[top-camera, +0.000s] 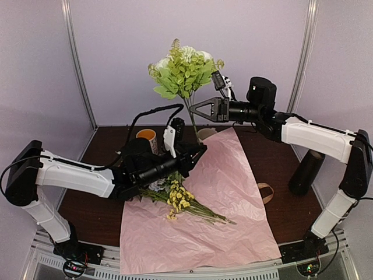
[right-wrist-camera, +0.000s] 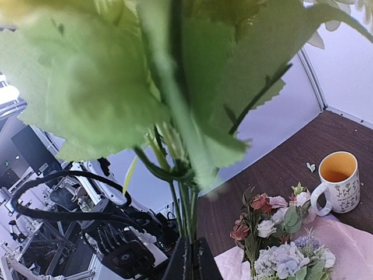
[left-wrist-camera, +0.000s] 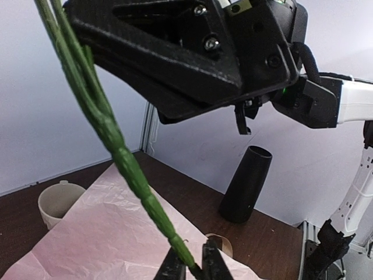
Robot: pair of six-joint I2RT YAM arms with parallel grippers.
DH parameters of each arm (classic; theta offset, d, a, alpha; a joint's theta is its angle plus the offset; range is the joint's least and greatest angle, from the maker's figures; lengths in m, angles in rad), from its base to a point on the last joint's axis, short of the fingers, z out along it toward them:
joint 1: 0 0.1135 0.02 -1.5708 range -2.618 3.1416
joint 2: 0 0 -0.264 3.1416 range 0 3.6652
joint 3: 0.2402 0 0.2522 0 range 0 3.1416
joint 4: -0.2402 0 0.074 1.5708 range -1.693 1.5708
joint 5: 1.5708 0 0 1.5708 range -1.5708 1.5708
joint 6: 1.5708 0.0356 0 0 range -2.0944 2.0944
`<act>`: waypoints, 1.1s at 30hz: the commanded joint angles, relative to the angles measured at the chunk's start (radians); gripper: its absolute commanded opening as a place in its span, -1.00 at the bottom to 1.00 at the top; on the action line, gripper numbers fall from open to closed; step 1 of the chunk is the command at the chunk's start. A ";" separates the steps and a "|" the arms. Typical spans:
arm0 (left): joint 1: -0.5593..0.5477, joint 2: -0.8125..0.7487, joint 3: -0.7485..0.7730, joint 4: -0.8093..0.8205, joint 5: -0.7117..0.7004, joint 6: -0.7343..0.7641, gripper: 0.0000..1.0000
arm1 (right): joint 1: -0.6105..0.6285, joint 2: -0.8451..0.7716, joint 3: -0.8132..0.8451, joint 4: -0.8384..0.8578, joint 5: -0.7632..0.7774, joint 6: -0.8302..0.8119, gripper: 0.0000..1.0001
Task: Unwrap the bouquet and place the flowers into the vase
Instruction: Pass from the right arm to the left, then pass from the left arm to the right
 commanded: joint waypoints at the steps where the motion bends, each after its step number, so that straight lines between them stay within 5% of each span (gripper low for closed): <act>1: 0.012 -0.022 0.008 0.091 0.002 -0.007 -0.91 | -0.004 -0.033 -0.014 -0.067 0.006 -0.089 -1.00; 3: 0.013 -0.022 0.006 0.084 -0.003 -0.010 -1.00 | -0.004 -0.035 0.009 -0.140 0.018 -0.149 -0.95; 7: 0.015 -0.035 0.009 0.018 -0.007 0.002 -1.00 | 0.002 -0.033 0.111 -0.411 0.137 -0.330 -0.17; 9: 0.015 -0.041 0.009 -0.008 0.000 0.012 -1.00 | 0.008 -0.023 0.177 -0.542 0.197 -0.418 -0.04; 12: 0.015 -0.044 0.011 -0.036 0.010 0.019 -1.00 | 0.010 0.011 0.262 -0.648 0.197 -0.461 -0.09; 33: 0.015 -0.026 0.053 -0.128 0.056 0.012 -1.00 | 0.070 0.033 0.308 -0.574 0.077 -0.394 -0.13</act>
